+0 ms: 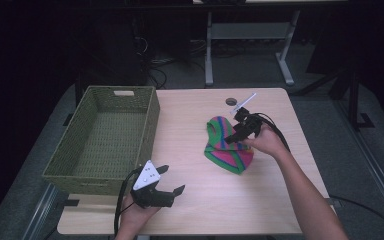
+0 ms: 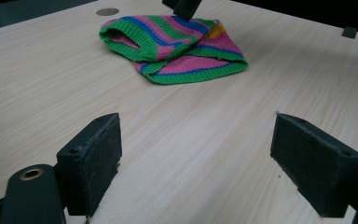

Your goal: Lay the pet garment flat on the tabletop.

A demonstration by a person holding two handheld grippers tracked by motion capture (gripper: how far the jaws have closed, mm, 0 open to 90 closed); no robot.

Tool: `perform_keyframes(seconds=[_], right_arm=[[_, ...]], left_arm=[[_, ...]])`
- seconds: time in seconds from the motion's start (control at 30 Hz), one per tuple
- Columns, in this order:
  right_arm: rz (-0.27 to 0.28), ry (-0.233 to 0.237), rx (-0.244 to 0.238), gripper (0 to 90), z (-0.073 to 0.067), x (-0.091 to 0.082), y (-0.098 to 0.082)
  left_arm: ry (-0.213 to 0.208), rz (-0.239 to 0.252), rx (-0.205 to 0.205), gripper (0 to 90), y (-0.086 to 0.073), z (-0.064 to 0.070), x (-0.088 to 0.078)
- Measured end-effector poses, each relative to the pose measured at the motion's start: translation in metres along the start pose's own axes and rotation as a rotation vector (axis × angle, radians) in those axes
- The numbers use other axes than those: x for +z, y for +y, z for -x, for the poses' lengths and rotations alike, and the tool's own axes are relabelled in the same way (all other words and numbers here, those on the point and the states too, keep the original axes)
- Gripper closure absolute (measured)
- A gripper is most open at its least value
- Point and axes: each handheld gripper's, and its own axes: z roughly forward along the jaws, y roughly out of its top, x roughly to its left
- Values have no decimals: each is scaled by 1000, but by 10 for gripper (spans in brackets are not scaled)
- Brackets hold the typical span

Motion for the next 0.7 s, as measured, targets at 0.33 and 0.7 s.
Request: perform_keyframes(seconds=[0.33, 0.7], right_arm=[[-87, -56, -4, 353, -4, 31, 7], [-135, -147, -27, 499, -13, 47, 5]], left_arm=[[5, 2, 1, 161, 1, 0, -1], [5, 2, -3, 161, 1, 0, 0]])
